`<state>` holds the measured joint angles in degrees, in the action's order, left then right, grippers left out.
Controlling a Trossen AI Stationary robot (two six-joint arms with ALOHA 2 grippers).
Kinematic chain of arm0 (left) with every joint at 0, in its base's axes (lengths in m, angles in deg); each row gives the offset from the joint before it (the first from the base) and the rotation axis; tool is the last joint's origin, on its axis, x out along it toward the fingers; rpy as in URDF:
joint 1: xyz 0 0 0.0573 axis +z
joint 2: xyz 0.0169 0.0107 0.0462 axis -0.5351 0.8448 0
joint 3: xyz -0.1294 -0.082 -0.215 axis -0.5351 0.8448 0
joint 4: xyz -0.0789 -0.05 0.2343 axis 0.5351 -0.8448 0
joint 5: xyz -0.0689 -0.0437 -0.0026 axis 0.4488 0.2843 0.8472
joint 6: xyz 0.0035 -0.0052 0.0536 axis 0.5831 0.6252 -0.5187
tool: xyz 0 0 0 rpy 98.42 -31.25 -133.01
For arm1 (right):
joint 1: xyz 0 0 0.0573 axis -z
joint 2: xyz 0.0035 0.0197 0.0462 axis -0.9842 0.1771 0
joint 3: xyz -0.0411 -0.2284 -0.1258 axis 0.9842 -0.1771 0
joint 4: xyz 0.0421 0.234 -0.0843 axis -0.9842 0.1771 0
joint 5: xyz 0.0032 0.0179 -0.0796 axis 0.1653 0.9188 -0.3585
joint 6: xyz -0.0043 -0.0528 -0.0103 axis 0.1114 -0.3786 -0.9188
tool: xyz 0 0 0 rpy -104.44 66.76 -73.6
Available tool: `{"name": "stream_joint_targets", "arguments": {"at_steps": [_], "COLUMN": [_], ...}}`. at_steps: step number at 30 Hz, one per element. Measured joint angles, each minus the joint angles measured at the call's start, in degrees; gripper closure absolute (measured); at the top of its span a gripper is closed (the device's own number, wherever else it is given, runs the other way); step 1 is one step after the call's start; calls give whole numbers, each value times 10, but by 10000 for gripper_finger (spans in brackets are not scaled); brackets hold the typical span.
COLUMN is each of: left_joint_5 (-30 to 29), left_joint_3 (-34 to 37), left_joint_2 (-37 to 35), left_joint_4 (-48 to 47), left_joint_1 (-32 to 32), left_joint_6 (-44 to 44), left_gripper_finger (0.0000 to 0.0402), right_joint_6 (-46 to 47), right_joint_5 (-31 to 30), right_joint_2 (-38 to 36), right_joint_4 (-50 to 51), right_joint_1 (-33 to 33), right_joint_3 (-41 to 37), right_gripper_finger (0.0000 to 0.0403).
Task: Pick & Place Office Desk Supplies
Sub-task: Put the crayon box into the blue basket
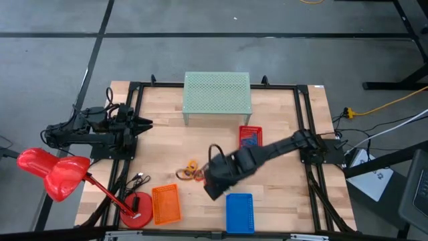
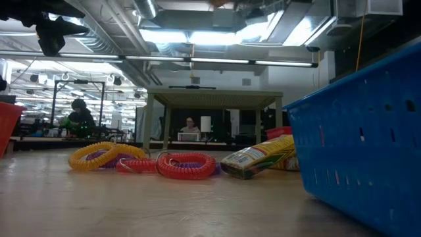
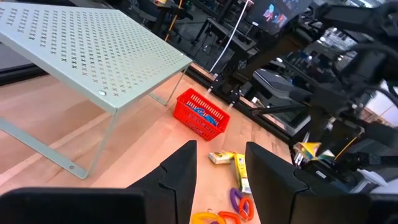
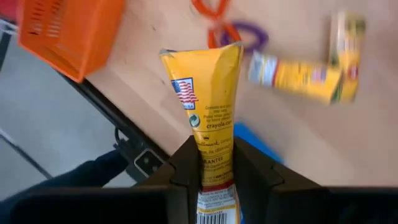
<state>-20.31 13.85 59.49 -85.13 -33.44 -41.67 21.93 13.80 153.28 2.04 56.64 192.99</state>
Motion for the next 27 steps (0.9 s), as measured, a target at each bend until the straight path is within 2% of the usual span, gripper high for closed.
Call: {"name": "stream_joint_targets", "arguments": {"at_steps": [8, 16, 27], "left_joint_5": [5, 15, -19], "left_joint_3": [0, 0, 0], "left_joint_2": [0, 0, 0], "left_joint_4": [-1, -14, 13], "left_joint_1": [0, 0, 0], "left_joint_6": [27, 45, 69], "left_gripper_finger": [270, 270, 270], "right_joint_6": [151, 279, 351], "right_joint_5": [-15, -14, -91], "right_joint_2": [0, -1, -1], "right_joint_4": [18, -25, -132], "right_joint_1": [-61, -126, -179], "right_joint_3": [0, -43, -154], "right_gripper_finger": [327, 327, 327]}}
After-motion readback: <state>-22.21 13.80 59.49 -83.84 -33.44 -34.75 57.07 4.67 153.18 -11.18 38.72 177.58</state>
